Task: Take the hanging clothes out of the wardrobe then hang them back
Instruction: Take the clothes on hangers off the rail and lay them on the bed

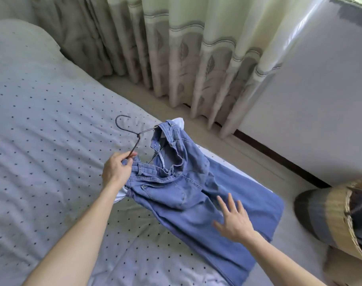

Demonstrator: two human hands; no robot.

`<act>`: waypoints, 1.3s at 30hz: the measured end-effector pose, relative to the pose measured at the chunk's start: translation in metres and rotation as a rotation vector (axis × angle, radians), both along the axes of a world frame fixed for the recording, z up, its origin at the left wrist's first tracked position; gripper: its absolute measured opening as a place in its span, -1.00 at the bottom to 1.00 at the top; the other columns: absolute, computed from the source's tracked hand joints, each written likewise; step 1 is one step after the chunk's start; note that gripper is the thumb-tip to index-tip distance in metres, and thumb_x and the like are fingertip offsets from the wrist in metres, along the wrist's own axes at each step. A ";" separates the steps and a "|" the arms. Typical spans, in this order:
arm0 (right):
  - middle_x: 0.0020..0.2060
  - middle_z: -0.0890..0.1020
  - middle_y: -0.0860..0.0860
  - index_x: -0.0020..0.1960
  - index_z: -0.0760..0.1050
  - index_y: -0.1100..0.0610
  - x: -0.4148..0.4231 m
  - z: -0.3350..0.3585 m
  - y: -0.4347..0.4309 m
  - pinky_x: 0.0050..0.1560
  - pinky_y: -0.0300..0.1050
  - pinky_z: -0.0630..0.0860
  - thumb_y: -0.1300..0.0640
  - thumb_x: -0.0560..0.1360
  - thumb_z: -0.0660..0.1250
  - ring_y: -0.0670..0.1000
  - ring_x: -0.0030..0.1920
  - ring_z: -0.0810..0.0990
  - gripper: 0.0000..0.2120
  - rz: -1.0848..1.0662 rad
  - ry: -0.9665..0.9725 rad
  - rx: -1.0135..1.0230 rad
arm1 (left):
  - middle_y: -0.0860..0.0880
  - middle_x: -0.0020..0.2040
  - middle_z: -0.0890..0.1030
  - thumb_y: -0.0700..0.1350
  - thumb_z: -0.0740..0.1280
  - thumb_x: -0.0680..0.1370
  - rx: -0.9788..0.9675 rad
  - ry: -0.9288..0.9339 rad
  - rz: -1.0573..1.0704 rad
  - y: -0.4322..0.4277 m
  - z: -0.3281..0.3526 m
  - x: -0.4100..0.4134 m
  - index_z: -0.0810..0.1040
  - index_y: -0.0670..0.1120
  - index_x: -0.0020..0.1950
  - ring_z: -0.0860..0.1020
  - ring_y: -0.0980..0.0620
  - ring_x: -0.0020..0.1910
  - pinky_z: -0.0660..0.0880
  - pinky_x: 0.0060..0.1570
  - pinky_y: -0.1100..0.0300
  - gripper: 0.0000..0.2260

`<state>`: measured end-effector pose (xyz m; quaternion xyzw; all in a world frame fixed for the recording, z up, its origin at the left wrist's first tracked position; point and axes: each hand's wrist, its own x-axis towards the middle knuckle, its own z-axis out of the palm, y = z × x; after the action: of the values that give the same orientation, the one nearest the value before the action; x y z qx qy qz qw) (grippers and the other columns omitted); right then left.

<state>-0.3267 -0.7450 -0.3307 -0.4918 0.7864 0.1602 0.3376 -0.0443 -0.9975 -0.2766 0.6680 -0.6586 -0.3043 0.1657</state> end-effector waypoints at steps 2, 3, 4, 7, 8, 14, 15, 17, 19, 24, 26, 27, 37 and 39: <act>0.58 -0.32 0.05 0.59 -0.32 -0.14 0.007 -0.016 -0.011 0.52 0.27 -0.01 -0.39 0.49 0.18 0.32 0.57 -0.19 -0.08 0.006 0.021 0.019 | -0.01 0.10 0.57 -0.09 0.31 0.62 0.029 -0.034 -0.028 -0.019 -0.032 0.001 0.64 0.17 0.13 0.49 0.00 -0.10 0.34 -0.32 0.22 -0.81; 0.57 -0.35 0.04 0.58 -0.34 -0.16 0.009 -0.025 -0.015 0.50 0.31 -0.03 -0.42 0.47 0.20 0.32 0.57 -0.22 -0.04 0.018 0.032 0.026 | -0.03 0.11 0.57 -0.08 0.30 0.63 0.044 -0.056 -0.044 -0.028 -0.047 0.001 0.63 0.16 0.16 0.49 0.00 -0.10 0.36 -0.31 0.21 -0.80; 0.56 -0.38 0.04 0.57 -0.37 -0.17 0.011 -0.033 -0.019 0.49 0.35 -0.06 -0.43 0.44 0.22 0.32 0.56 -0.24 0.00 0.036 0.046 0.032 | -0.05 0.14 0.57 -0.06 0.29 0.64 0.054 -0.085 -0.058 -0.037 -0.061 0.000 0.62 0.15 0.20 0.51 -0.03 -0.08 0.41 -0.27 0.18 -0.80; 0.53 -0.44 0.02 0.54 -0.44 -0.19 0.012 -0.059 -0.024 0.47 0.40 -0.12 -0.43 0.40 0.28 0.30 0.55 -0.33 0.08 0.080 0.078 0.081 | -0.10 0.33 0.49 0.03 0.25 0.65 0.038 -0.222 -0.089 -0.054 -0.105 0.000 0.49 0.05 0.39 0.52 -0.18 0.18 0.52 0.04 -0.04 -0.69; 0.53 -0.45 0.01 0.53 -0.46 -0.19 0.012 -0.068 -0.024 0.47 0.41 -0.14 -0.42 0.40 0.29 0.29 0.55 -0.35 0.08 0.087 0.083 0.101 | -0.13 0.41 0.43 0.06 0.25 0.64 0.013 -0.286 -0.097 -0.056 -0.119 0.001 0.40 0.00 0.46 0.47 -0.22 0.28 0.49 0.14 -0.11 -0.60; 0.54 -0.43 0.04 0.55 -0.42 -0.17 0.018 -0.099 -0.018 0.51 0.36 -0.17 -0.38 0.41 0.29 0.31 0.53 -0.39 0.07 0.104 0.128 0.165 | -0.18 0.61 0.06 0.21 0.24 0.57 -0.088 -0.331 -0.484 0.023 -0.180 -0.024 0.09 -0.04 0.62 0.13 -0.23 0.56 0.15 0.47 -0.24 -0.29; 0.54 -0.43 0.05 0.55 -0.41 -0.16 0.019 -0.101 -0.018 0.51 0.35 -0.17 -0.38 0.41 0.30 0.31 0.53 -0.39 0.07 0.104 0.129 0.165 | -0.14 0.63 0.01 0.25 0.20 0.56 -0.100 -0.310 -0.592 0.045 -0.184 -0.031 0.06 0.02 0.63 0.07 -0.20 0.59 0.11 0.48 -0.26 -0.29; 0.55 -0.40 0.05 0.56 -0.40 -0.16 0.017 -0.103 -0.020 0.52 0.34 -0.16 -0.37 0.40 0.32 0.32 0.53 -0.36 0.07 0.113 0.121 0.166 | -0.03 0.64 -0.15 0.32 0.14 0.54 -0.008 -0.341 -0.756 0.085 -0.193 -0.043 -0.04 0.18 0.62 -0.08 -0.14 0.61 0.04 0.49 -0.31 -0.29; 0.56 -0.37 0.06 0.57 -0.38 -0.17 0.010 -0.101 -0.022 0.52 0.33 -0.14 -0.36 0.40 0.33 0.33 0.55 -0.32 0.07 0.153 0.111 0.180 | 0.06 0.60 -0.34 0.37 0.05 0.56 0.218 -0.481 -0.791 0.110 -0.203 -0.049 -0.25 0.26 0.58 -0.27 -0.09 0.59 -0.11 0.49 -0.33 -0.30; 0.61 -0.15 0.01 0.61 -0.17 -0.17 -0.010 -0.061 -0.023 0.54 0.26 -0.07 -0.23 0.53 0.25 0.20 0.60 -0.18 -0.18 0.232 0.026 0.221 | 0.05 0.61 -0.29 0.33 0.02 0.60 0.513 -0.679 -0.755 0.115 -0.183 -0.071 -0.26 0.22 0.59 -0.23 -0.14 0.59 -0.13 0.48 -0.31 -0.33; 0.62 -0.06 0.01 0.61 -0.04 -0.15 -0.015 -0.036 -0.016 0.55 0.21 -0.04 -0.20 0.59 0.19 0.14 0.60 -0.12 -0.32 0.194 -0.016 0.168 | -0.01 0.64 -0.16 0.31 0.05 0.61 0.563 -0.683 -0.746 0.109 -0.158 -0.081 -0.14 0.18 0.62 -0.11 -0.15 0.60 -0.06 0.49 -0.26 -0.35; 0.62 -0.02 0.00 0.60 0.02 -0.14 -0.019 -0.022 -0.010 0.55 0.19 -0.02 -0.18 0.61 0.16 0.11 0.61 -0.10 -0.37 0.170 -0.031 0.128 | -0.02 0.64 -0.11 0.29 0.06 0.61 0.574 -0.680 -0.737 0.110 -0.144 -0.084 -0.08 0.16 0.62 -0.08 -0.13 0.60 -0.03 0.50 -0.24 -0.36; 0.52 0.31 -0.11 0.49 0.33 -0.15 -0.096 0.153 0.147 0.55 -0.08 0.10 -0.33 0.53 -0.07 -0.03 0.58 0.11 -0.39 -0.195 0.065 -0.461 | 0.00 0.62 0.10 0.29 0.08 0.61 0.273 -0.503 -0.880 0.172 0.040 -0.190 0.09 0.08 0.62 0.05 -0.06 0.59 0.06 0.52 -0.17 -0.38; 0.50 0.35 -0.13 0.47 0.37 -0.14 -0.117 0.185 0.192 0.55 -0.11 0.08 -0.22 0.61 0.13 -0.06 0.57 0.13 -0.54 -0.266 0.135 -0.578 | 0.02 0.61 0.16 0.29 0.09 0.61 0.125 -0.446 -0.957 0.200 0.080 -0.231 0.13 0.09 0.61 0.08 -0.02 0.59 0.08 0.52 -0.13 -0.39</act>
<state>-0.4442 -0.5533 -0.1455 -0.4486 0.8773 -0.0827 0.1489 -0.2757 -0.7975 -0.1966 0.3498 -0.8896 -0.2353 -0.1757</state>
